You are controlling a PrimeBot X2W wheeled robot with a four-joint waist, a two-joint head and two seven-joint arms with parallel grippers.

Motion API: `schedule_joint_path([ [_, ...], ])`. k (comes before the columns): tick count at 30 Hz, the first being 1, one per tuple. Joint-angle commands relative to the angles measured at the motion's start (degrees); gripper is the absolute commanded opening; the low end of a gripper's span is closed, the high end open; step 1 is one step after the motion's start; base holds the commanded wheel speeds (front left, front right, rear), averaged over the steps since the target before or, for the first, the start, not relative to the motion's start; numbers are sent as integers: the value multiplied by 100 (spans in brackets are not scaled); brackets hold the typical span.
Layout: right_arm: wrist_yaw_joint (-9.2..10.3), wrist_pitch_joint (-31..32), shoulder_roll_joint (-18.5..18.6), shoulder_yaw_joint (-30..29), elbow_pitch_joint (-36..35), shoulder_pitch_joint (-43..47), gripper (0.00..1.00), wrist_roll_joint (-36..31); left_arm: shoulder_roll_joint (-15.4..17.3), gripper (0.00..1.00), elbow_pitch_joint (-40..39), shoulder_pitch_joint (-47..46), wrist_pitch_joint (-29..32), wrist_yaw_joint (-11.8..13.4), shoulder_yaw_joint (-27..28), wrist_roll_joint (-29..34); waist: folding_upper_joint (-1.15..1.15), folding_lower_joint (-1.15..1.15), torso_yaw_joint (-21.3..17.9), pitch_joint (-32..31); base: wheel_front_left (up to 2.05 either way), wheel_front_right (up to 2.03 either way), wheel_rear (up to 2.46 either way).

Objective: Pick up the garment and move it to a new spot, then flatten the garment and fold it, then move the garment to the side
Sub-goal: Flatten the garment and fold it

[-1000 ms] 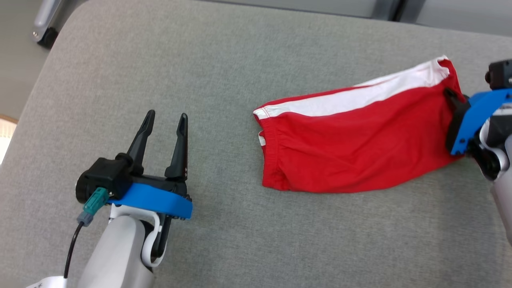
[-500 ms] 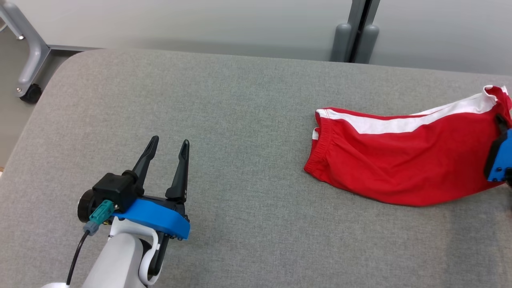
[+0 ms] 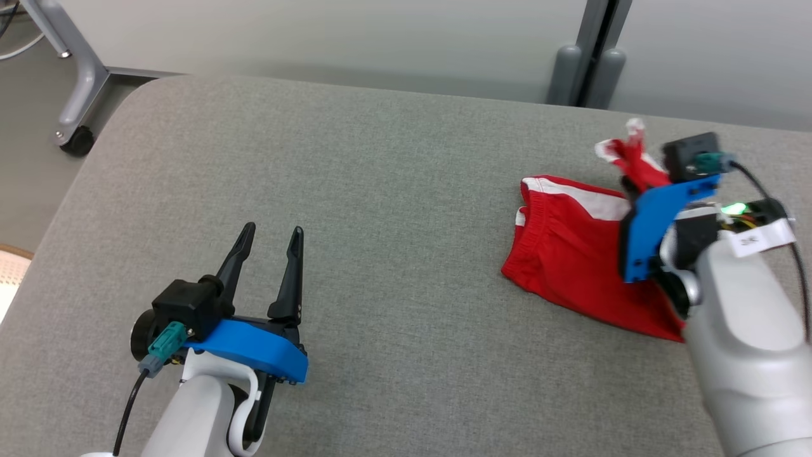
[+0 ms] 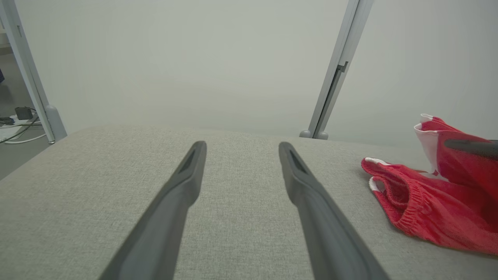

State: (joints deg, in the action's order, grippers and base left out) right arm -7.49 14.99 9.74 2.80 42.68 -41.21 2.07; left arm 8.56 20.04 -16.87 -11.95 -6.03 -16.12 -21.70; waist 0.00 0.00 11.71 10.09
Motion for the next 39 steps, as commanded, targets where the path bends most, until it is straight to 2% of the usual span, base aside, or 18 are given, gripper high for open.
schedule_joint_path([
  [1,-2,43,-100,26,-30,-89,0,-29,-7,100,-2,-28,-28,11,-16,-22,0,0,43,40,0,0,0],
  [7,-2,173,-543,168,231,-165,0,-225,-47,100,63,-133,-74,-17,-69,-59,0,0,220,139,0,0,0],
  [8,-2,190,-578,165,306,-176,2,-223,-54,100,75,-137,-77,-21,-82,-64,0,0,249,151,0,0,0],
  [9,-2,200,-611,154,387,-183,29,-192,-62,100,89,-139,-86,-25,-100,-70,0,0,277,159,0,0,0],
  [10,-2,176,-636,140,447,-193,100,-154,-63,100,104,-145,-89,-29,-115,-78,0,0,298,163,0,0,0],
  [13,-2,7,-675,149,543,-230,100,96,-69,100,133,-165,-117,-34,-129,-86,0,0,321,173,0,0,0],
  [16,-3,-196,-684,320,405,-271,100,931,-39,100,169,-140,-139,-15,-105,-107,0,0,292,145,0,0,0],
  [18,-3,-351,-685,495,159,-322,100,1248,-12,100,187,-92,-151,16,-74,-124,0,0,234,97,0,0,0],
  [22,0,-618,-236,533,-395,-153,100,1214,25,100,175,1,-176,60,-39,-138,0,0,93,-23,0,0,0],
  [27,-3,-589,357,25,-809,423,100,865,77,100,114,47,-171,92,-42,-151,0,0,-59,-125,0,0,0],
  [30,-3,-412,501,-159,-822,854,100,709,92,100,83,36,-150,105,-60,-154,0,0,-104,-115,0,0,0],
  [31,-3,-352,530,-169,-810,960,71,688,97,100,69,24,-144,111,-63,-157,0,0,-119,-96,0,0,0],
  [32,-3,-318,572,-100,-817,1043,50,627,108,100,60,7,-142,115,-66,-157,0,0,-131,-76,0,0,0],
  [33,-3,-308,613,-21,-830,1108,0,582,117,100,44,-8,-141,120,-64,-161,0,0,-144,-54,0,0,0],
  [39,-2,-100,399,569,-733,1226,0,638,168,100,-20,-74,-138,140,-58,-181,0,0,-211,72,0,0,0],
])
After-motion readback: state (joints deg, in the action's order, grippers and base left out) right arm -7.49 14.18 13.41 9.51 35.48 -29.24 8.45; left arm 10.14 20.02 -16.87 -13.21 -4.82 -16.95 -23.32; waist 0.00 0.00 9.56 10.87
